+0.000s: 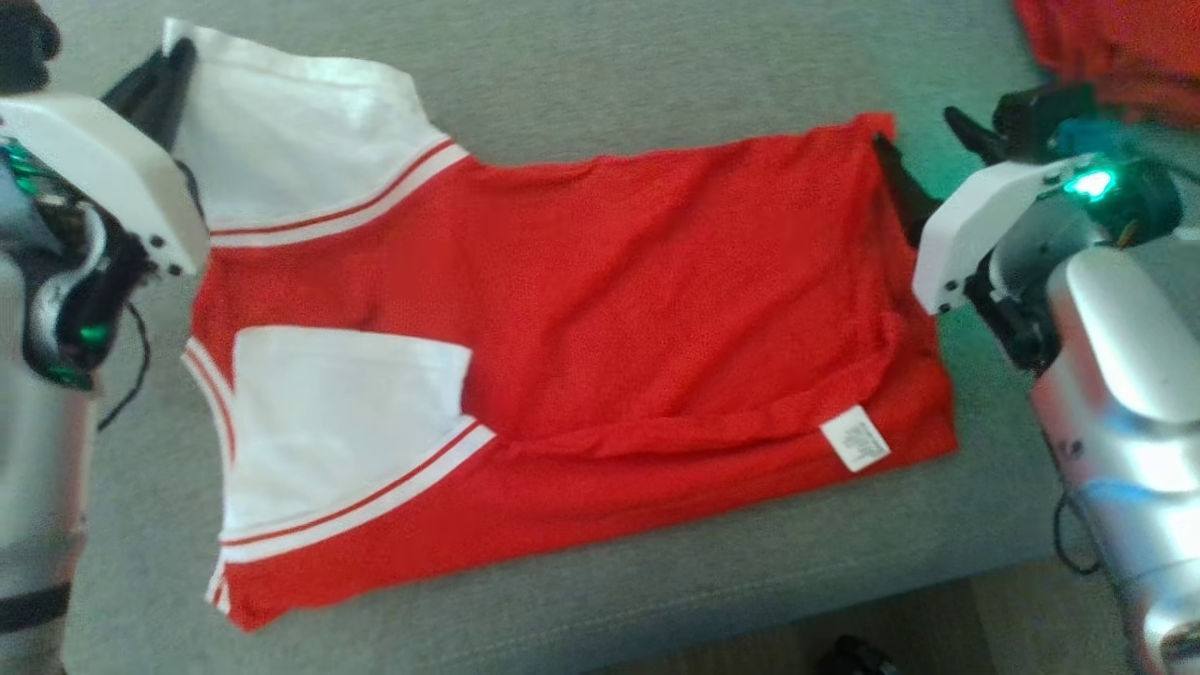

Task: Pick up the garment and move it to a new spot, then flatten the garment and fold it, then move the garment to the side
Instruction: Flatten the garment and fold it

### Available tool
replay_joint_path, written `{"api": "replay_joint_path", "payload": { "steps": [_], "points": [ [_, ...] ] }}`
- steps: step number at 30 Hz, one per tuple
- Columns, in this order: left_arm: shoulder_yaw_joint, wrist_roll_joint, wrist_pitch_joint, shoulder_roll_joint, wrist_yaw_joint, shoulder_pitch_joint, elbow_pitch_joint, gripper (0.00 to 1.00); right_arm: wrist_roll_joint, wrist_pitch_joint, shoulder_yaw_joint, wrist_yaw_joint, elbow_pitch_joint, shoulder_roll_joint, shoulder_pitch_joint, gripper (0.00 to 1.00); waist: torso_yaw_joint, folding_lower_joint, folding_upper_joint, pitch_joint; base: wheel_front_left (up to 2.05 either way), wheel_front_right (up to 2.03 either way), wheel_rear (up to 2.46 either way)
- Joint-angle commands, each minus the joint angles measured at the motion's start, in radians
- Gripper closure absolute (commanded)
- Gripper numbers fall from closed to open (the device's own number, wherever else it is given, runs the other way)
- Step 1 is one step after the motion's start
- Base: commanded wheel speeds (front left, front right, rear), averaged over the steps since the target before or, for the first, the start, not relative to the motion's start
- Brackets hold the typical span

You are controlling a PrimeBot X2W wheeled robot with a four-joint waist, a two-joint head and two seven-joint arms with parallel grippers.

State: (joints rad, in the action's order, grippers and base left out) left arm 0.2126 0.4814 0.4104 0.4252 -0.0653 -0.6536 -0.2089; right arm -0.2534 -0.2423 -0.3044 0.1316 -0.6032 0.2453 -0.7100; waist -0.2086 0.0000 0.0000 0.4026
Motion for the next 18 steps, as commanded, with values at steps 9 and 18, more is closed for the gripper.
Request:
{"api": "replay_joint_path", "payload": {
  "steps": [9,18],
  "points": [
    [-0.016,0.023,-0.031,-0.015,0.011,0.003,0.086,1.00,-0.013,-0.031,-0.034,-0.001,-0.128,0.032,-0.098,0.00,0.079,0.0000,0.0000,0.020,0.00,0.00,0.00],
    [-0.002,0.029,-0.053,-0.027,0.008,0.005,0.084,1.00,-0.063,-0.052,-0.113,-0.001,-0.190,0.054,-0.140,1.00,0.089,0.0000,0.0000,0.011,0.00,0.00,0.00]
  ]
}}
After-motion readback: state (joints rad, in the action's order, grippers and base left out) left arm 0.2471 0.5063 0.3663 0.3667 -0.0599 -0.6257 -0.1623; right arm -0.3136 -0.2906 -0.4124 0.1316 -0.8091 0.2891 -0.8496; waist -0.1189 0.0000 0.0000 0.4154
